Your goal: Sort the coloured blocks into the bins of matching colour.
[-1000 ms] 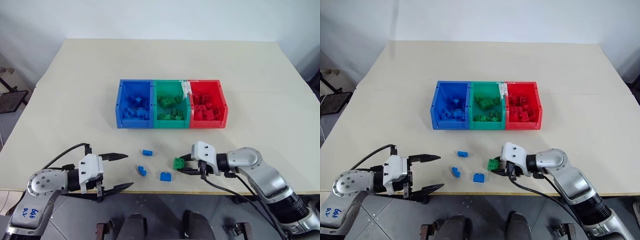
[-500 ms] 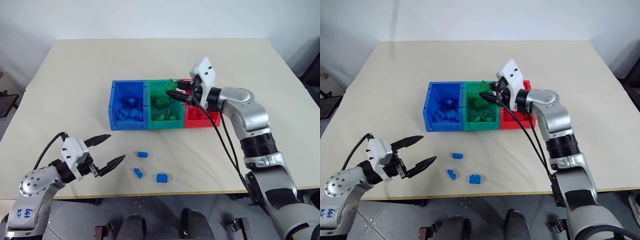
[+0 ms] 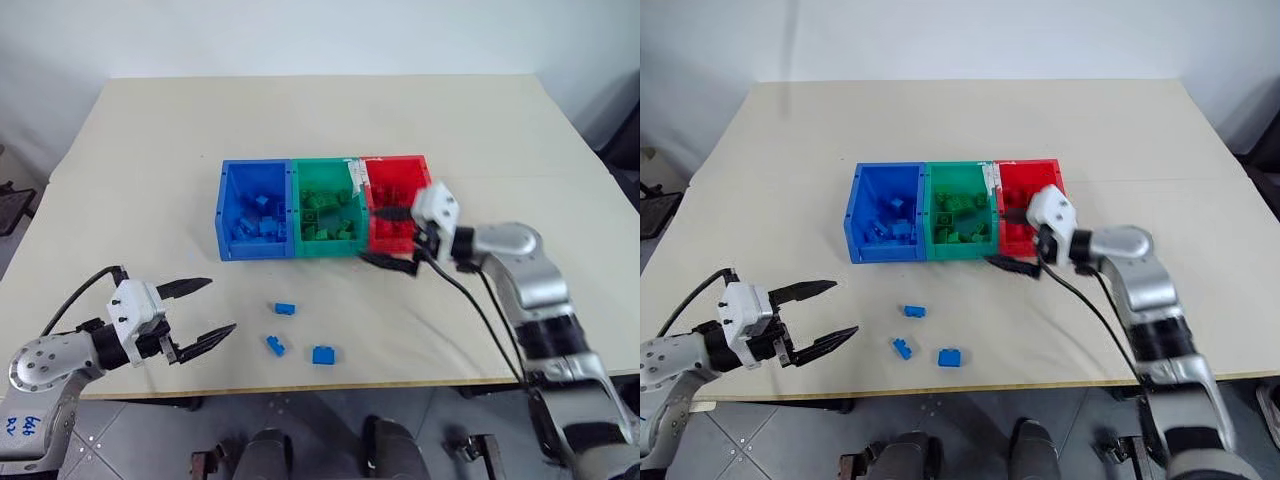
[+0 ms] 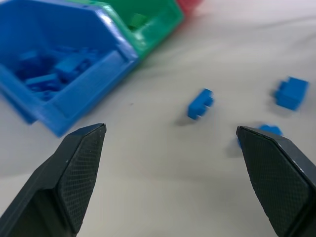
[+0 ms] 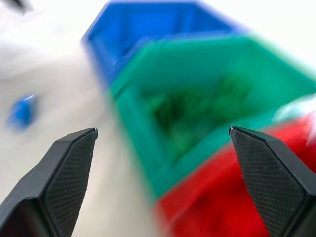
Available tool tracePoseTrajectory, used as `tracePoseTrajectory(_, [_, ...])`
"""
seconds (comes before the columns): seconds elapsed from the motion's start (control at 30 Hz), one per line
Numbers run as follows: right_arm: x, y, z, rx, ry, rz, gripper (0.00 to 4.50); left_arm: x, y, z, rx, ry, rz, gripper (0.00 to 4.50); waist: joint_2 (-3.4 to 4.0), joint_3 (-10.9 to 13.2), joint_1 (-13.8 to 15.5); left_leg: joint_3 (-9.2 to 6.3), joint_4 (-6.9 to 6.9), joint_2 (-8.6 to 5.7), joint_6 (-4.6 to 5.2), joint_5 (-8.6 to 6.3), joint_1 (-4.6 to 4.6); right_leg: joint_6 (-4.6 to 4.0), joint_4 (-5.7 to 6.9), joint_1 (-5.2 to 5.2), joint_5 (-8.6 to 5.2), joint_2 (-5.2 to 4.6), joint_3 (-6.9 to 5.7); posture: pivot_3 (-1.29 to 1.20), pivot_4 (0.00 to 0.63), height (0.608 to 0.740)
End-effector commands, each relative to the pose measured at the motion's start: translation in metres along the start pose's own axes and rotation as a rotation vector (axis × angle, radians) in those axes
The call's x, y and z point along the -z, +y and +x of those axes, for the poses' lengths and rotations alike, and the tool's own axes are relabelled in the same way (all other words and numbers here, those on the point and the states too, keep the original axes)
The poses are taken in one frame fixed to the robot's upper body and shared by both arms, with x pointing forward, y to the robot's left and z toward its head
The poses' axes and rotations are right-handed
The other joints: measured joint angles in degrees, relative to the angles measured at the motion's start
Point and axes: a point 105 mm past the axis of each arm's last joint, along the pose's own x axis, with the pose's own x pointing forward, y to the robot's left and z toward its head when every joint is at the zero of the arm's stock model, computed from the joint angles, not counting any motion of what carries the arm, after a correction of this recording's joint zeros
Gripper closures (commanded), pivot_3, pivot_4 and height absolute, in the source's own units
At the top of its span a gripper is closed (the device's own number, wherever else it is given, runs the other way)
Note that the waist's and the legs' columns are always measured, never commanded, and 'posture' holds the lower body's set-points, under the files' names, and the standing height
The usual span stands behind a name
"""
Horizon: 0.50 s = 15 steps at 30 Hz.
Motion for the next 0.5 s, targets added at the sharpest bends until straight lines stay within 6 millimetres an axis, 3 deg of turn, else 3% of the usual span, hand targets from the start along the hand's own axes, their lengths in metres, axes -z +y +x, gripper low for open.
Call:
tracePoseTrajectory(0.03, [-0.025, 0.009, -0.02, -0.03, -0.042, -0.074, 0.05, -0.001, -0.01, 0.005, 0.101, 0.009, 0.026, 0.0, 0.01, 0.0, 0.0, 0.07, 0.01, 0.0, 0.01, 0.0, 0.02, 0.0, 0.0, -0.01, 0.0, 0.0, 0.05, 0.0, 0.15, 0.74])
tracePoseTrajectory(0.13, [0.011, 0.027, -0.061, -0.072, 0.179, -0.093, 0.05, -0.005, -0.018, 0.025, 0.181, -0.036, 0.078, 0.0, 0.01, 0.0, 0.7, 0.23, 0.02, 0.04, 0.02, -0.01, 0.13, -0.02, 0.01, -0.02, 0.0, 0.02, 0.17, 0.0, 0.15, 0.74])
tracePoseTrajectory(0.2, [0.021, 0.042, -0.065, -0.12, 0.226, -0.077, 0.05, -0.006, -0.025, 0.031, 0.219, -0.054, 0.086, 0.0, -0.06, 0.0, 1.2, 0.24, 0.03, 0.02, 0.09, -0.05, 0.11, -0.01, -0.03, 0.02, 0.0, 0.0, 0.17, 0.0, 0.15, 0.74])
tracePoseTrajectory(0.33, [0.015, 0.062, -0.04, -0.201, 0.169, -0.058, 0.05, -0.005, -0.027, 0.032, 0.223, -0.056, 0.086, 0.0, -0.06, 0.0, 0.1, 0.49, 0.06, 0.05, 0.11, -0.07, 0.17, -0.02, 0.0, -0.06, 0.0, 0.02, 0.31, 0.0, 0.15, 0.74])
tracePoseTrajectory(0.5, [0.002, 0.092, 0.014, -0.325, 0.096, -0.05, 0.05, 0.0, -0.024, 0.022, 0.209, -0.022, 0.048, 0.0, -0.06, 0.0, 0.2, 0.53, 0.06, 0.13, 0.1, -0.07, 0.28, -0.08, 0.08, -0.06, 0.02, 0.05, 0.34, 0.0, 0.15, 0.74])
